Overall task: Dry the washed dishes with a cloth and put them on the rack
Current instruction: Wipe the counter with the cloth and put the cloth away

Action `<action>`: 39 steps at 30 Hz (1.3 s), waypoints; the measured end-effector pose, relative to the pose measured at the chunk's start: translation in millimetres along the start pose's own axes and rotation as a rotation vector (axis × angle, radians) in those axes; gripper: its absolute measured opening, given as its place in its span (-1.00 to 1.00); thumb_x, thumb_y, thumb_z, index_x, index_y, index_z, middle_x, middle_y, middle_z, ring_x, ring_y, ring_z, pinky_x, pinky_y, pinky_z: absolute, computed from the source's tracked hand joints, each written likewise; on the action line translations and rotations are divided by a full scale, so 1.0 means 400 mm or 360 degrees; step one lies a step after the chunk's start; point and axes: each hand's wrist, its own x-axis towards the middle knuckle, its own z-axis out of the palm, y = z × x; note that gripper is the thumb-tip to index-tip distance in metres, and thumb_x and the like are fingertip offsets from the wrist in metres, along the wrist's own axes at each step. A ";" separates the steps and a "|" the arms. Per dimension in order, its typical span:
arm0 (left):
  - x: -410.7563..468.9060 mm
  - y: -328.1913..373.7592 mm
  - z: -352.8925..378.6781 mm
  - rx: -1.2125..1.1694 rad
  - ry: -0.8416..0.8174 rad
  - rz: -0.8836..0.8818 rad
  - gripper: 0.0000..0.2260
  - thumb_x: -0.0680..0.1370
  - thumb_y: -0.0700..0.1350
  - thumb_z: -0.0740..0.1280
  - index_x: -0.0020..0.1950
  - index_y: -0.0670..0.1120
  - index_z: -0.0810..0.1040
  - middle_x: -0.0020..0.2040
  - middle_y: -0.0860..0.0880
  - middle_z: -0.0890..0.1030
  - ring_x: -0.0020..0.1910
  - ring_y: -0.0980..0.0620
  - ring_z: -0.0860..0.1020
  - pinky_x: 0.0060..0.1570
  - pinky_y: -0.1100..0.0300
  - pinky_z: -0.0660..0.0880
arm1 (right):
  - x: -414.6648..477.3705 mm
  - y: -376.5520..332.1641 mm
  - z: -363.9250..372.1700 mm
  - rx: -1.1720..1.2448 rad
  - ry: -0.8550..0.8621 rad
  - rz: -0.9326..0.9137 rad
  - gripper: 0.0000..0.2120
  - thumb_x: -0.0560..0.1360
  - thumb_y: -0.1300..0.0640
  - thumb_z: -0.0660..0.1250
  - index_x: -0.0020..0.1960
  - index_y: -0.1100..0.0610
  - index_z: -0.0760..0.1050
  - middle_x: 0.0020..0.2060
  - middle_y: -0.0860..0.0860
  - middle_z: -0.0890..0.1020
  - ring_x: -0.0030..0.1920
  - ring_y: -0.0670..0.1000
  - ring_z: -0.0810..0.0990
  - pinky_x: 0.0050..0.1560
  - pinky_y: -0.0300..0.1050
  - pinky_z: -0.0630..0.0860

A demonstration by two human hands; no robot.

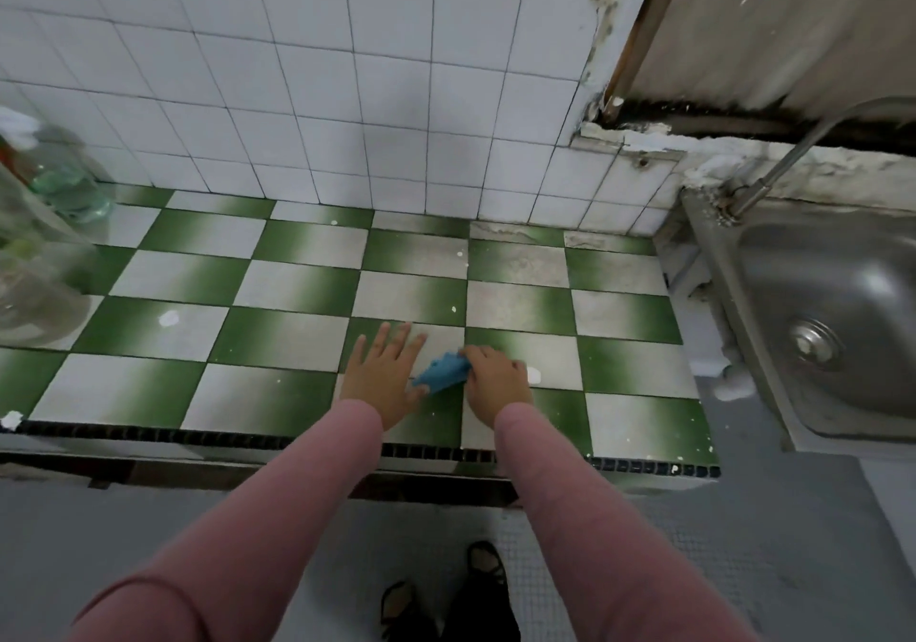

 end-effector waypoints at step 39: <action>-0.025 1.708 -0.421 -0.1043 0.0420 0.1249 -0.96 0.62 0.02 0.26 0.05 0.18 0.46 -0.09 0.18 0.56 -0.14 0.16 0.52 -0.21 0.33 0.38 | -0.881 1.267 -0.818 0.0812 0.1362 0.0618 -0.77 0.55 0.37 0.23 0.10 0.18 0.58 0.01 0.06 0.60 0.01 0.00 0.50 -0.02 -0.27 0.36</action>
